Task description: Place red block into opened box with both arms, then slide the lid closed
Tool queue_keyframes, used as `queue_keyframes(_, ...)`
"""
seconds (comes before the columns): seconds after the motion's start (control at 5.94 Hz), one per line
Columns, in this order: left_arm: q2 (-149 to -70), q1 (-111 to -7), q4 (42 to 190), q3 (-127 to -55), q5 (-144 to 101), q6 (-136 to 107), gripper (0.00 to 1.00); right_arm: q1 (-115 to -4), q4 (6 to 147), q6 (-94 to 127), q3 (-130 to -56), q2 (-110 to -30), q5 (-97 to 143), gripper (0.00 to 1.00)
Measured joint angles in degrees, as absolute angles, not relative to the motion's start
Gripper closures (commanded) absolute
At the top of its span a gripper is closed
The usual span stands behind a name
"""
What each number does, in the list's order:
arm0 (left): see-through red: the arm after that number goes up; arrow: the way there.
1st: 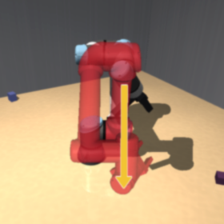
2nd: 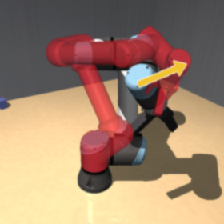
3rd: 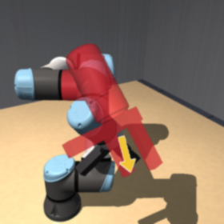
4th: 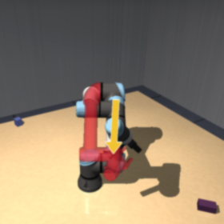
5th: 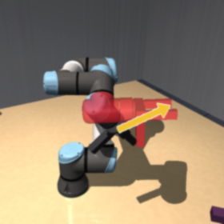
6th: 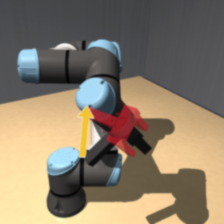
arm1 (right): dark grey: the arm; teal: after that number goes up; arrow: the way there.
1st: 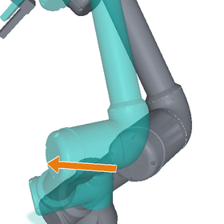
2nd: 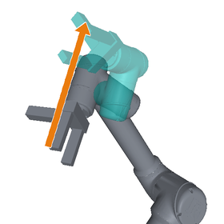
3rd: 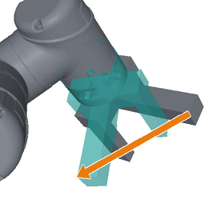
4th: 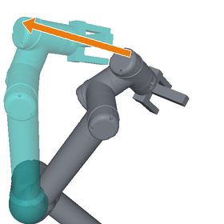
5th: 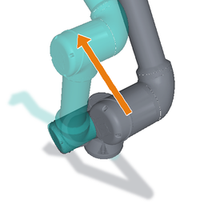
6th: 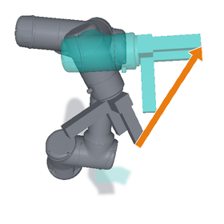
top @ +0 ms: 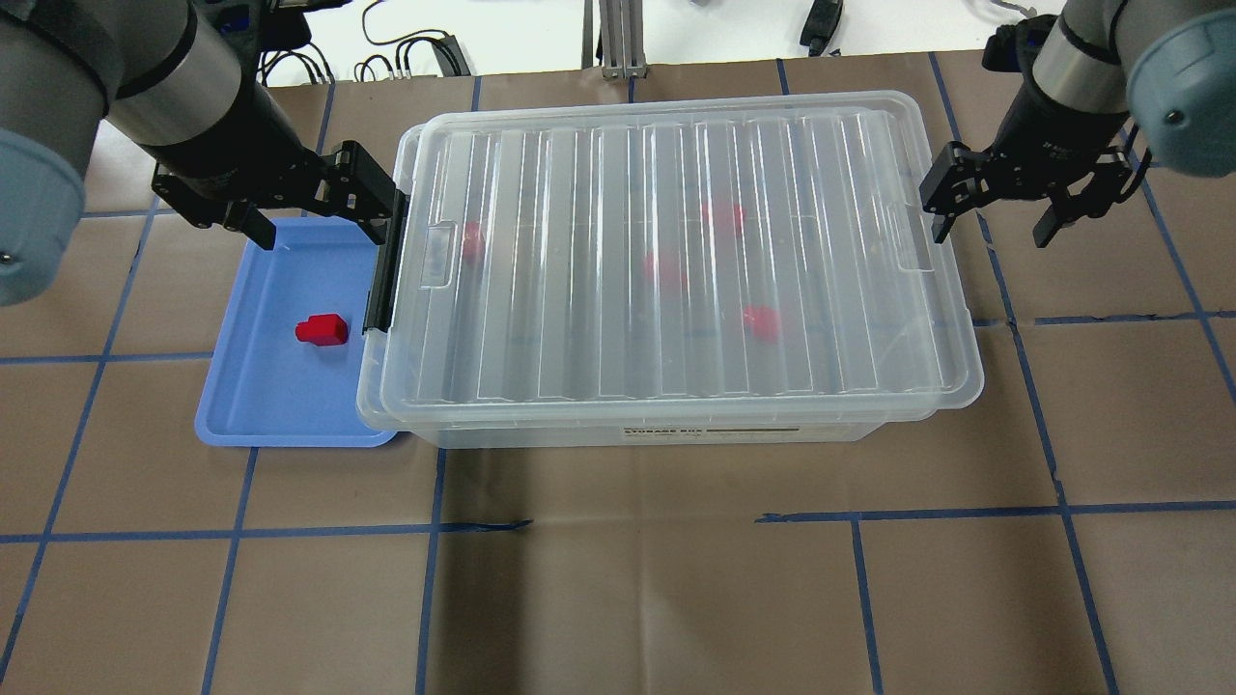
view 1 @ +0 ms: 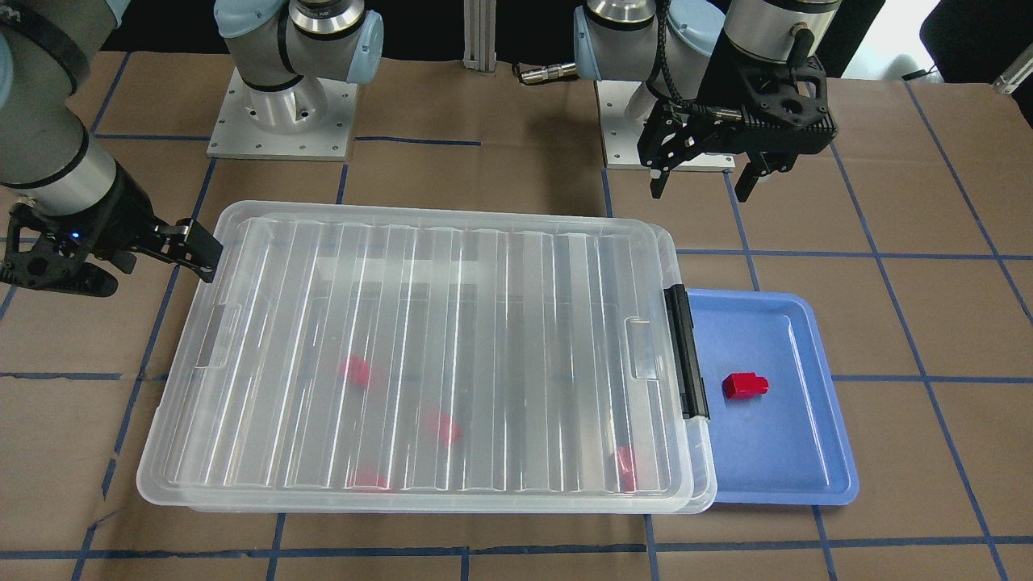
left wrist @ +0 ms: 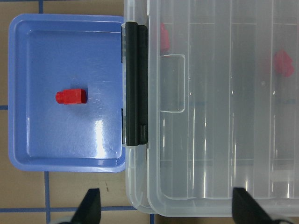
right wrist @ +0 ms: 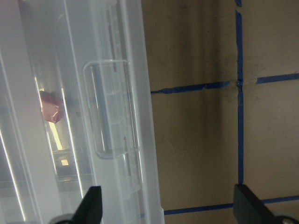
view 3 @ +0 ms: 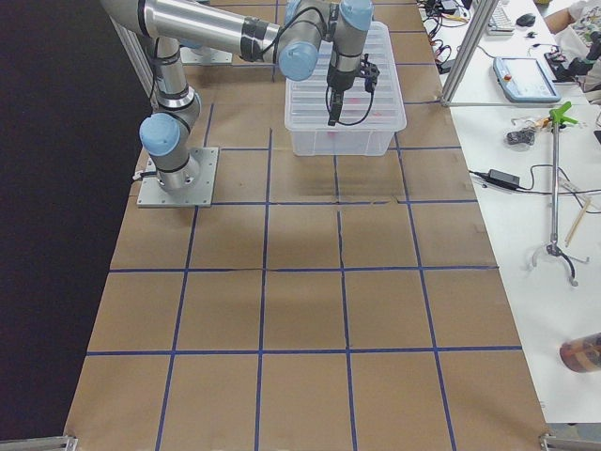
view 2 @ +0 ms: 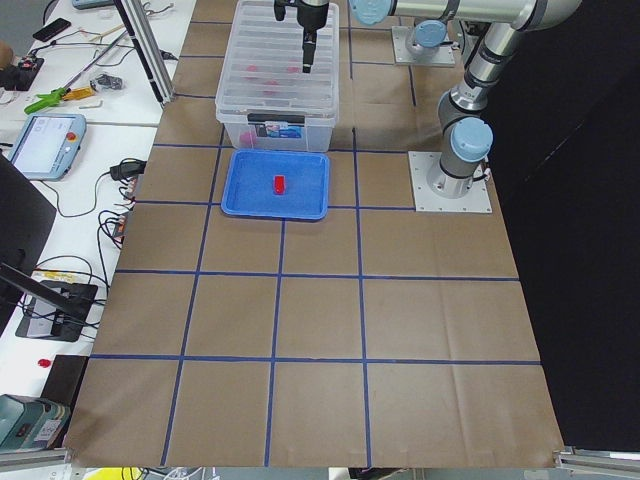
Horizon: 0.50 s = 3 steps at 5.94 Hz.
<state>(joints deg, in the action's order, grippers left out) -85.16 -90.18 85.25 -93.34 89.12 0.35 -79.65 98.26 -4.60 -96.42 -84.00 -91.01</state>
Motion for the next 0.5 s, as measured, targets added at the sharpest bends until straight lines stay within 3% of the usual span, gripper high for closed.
queue_keyframes(0.5,-85.17,-90.20,85.26,-93.41,89.07,0.52,0.01,-79.26,104.45,-7.09,-101.76,-83.83,-91.70,0.00)
